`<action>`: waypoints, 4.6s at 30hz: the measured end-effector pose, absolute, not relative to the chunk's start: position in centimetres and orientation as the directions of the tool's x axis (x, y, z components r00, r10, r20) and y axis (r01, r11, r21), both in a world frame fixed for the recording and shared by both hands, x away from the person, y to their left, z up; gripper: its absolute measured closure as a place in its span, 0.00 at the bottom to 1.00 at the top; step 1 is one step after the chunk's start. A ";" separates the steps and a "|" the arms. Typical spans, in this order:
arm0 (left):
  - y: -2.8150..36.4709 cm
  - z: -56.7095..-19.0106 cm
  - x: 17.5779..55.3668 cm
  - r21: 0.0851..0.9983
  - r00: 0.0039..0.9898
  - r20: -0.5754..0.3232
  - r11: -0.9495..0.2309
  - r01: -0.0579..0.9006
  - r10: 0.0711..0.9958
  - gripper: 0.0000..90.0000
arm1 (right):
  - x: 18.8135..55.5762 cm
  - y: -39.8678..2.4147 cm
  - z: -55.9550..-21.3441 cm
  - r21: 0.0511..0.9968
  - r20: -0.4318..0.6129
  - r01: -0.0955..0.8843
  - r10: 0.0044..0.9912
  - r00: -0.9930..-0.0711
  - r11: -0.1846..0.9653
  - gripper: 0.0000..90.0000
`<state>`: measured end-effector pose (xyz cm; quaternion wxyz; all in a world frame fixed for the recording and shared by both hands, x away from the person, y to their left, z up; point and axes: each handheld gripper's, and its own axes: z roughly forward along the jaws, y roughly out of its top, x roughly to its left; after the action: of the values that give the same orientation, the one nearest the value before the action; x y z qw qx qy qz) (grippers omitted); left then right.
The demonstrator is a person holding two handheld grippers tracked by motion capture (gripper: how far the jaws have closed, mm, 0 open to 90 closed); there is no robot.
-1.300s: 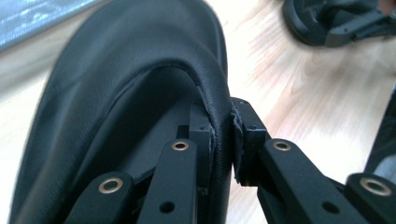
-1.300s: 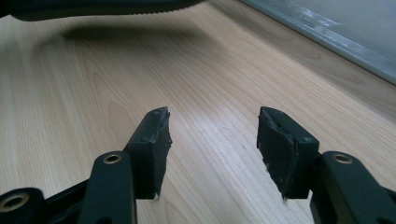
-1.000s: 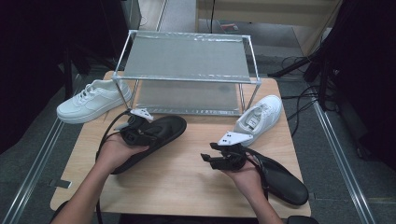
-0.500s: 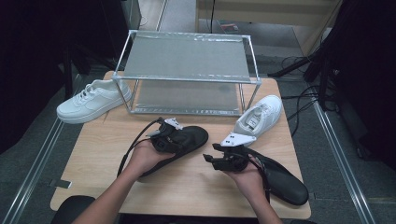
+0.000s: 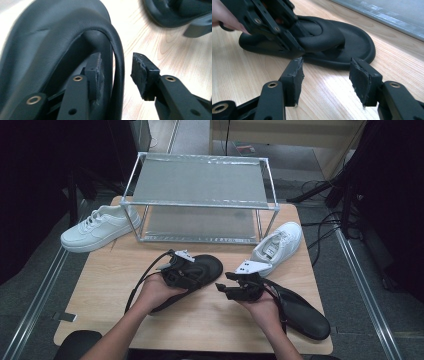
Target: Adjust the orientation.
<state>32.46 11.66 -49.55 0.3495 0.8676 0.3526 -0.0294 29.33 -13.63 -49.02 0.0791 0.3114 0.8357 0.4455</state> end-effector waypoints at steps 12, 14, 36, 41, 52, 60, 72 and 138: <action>15.9 -47.5 31.1 0.640 0.764 -0.262 -0.487 0.594 0.589 0.51 | 29.6 -12.1 -49.3 0.780 0.135 0.437 0.561 -0.816 0.448 0.51; 16.9 -47.4 31.1 0.640 0.753 -0.268 -0.473 0.606 0.601 0.50 | 29.7 -11.8 -49.3 0.778 0.131 0.431 0.552 -0.823 0.457 0.51; 24.9 -49.8 32.0 0.621 0.626 -0.253 -0.373 0.690 0.737 0.96 | 29.6 -7.7 -50.0 0.784 0.192 0.432 0.487 -0.852 0.446 0.95; 25.1 -51.0 32.2 0.594 0.617 -0.274 -0.374 0.712 0.738 0.95 | 30.1 -6.9 -50.6 0.761 0.237 0.469 0.481 -0.844 0.448 0.98; 24.7 -51.5 31.9 0.576 0.618 -0.268 -0.391 0.718 0.739 0.97 | 30.3 -6.4 -50.8 0.761 0.205 0.449 0.483 -0.852 0.468 0.99; 24.2 -51.5 31.5 0.573 0.632 -0.268 -0.407 0.711 0.727 0.97 | 30.5 -6.7 -50.8 0.765 0.195 0.446 0.493 -0.848 0.464 0.99; 23.0 -51.4 29.5 0.572 0.660 -0.263 -0.437 0.694 0.704 0.99 | 31.5 -7.4 -50.9 0.749 0.269 0.520 0.527 -0.806 0.412 0.98; 20.0 -48.0 30.7 0.716 0.754 -0.238 -0.414 0.562 0.613 0.42 | 28.3 -20.9 -47.3 0.815 0.193 0.455 0.572 -0.797 0.358 0.59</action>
<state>30.74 20.05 -47.99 0.4132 0.8404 0.3495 0.0304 28.29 -20.87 -47.31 0.0619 0.3125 0.8218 0.4724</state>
